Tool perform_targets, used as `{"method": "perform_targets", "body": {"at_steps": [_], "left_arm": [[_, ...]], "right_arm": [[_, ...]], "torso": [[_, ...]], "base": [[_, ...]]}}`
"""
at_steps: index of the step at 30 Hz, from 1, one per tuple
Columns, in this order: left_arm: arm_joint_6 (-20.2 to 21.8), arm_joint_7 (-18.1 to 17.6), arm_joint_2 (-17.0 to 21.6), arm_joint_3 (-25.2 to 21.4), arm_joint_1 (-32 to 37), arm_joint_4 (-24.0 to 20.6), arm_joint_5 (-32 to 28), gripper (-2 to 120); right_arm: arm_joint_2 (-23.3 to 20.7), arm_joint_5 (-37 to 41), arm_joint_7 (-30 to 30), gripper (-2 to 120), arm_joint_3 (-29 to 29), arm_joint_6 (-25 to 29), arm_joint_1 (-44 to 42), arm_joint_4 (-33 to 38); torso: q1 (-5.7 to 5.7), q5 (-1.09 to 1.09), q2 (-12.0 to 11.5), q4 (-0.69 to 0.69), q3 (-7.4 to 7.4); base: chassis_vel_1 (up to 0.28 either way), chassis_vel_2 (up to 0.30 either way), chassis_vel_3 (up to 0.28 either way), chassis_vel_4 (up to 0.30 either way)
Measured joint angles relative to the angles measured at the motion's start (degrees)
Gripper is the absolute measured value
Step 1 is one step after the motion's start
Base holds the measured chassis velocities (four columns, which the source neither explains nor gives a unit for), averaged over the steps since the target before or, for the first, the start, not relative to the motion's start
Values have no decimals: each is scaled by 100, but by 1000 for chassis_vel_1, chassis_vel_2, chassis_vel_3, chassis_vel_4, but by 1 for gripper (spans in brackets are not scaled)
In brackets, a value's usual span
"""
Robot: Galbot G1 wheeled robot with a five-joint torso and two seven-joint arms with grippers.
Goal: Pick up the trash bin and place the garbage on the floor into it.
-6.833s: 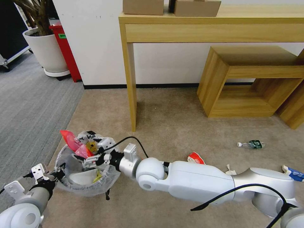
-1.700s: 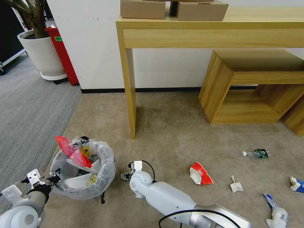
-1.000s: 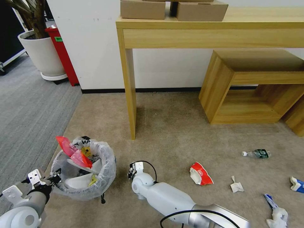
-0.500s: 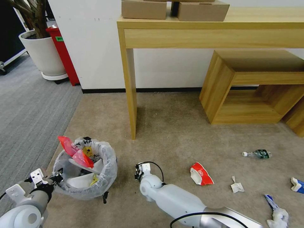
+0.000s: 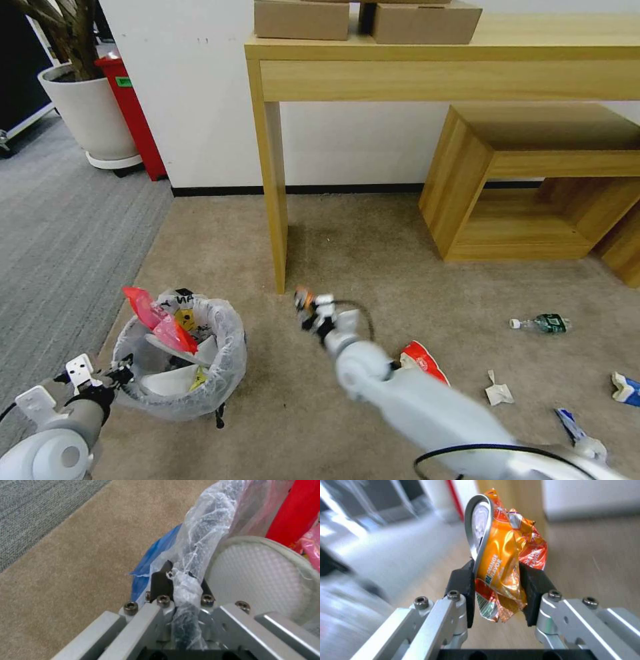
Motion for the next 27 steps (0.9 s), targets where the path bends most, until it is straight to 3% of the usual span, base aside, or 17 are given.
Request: {"method": "perform_targets", "body": {"at_steps": [5,10,19,22,27], "left_arm": [[31,-40,-4,17,-16,-56,-12,1],[85,-96,-9,19,-19,-192,-71,1],[117,-142,32,-26,-7,-312,-158,1],[117,-146,86,-72,8,-351,-216,1],[119,-154,104,-110,15,-399,-270,1]], "right_arm": [[-393,151,-629,26,-4,390,329,628],[-698,714,-1326,26,-449,629,1031,1317],[-577,1378,-1430,26,-1397,542,1817,1716],[-435,1569,-1201,26,-2010,339,2060,1728],[-283,1612,-928,26,-2385,171,2168,1563]], "torso": [[0,-1,0,2,0],[0,-2,0,2,-1],[0,-3,0,3,0],[0,-3,0,3,-1],[0,-3,0,2,0]], "base": [[0,0,0,0],[0,0,0,0],[0,0,0,0],[0,0,0,0],[0,0,0,0]]}}
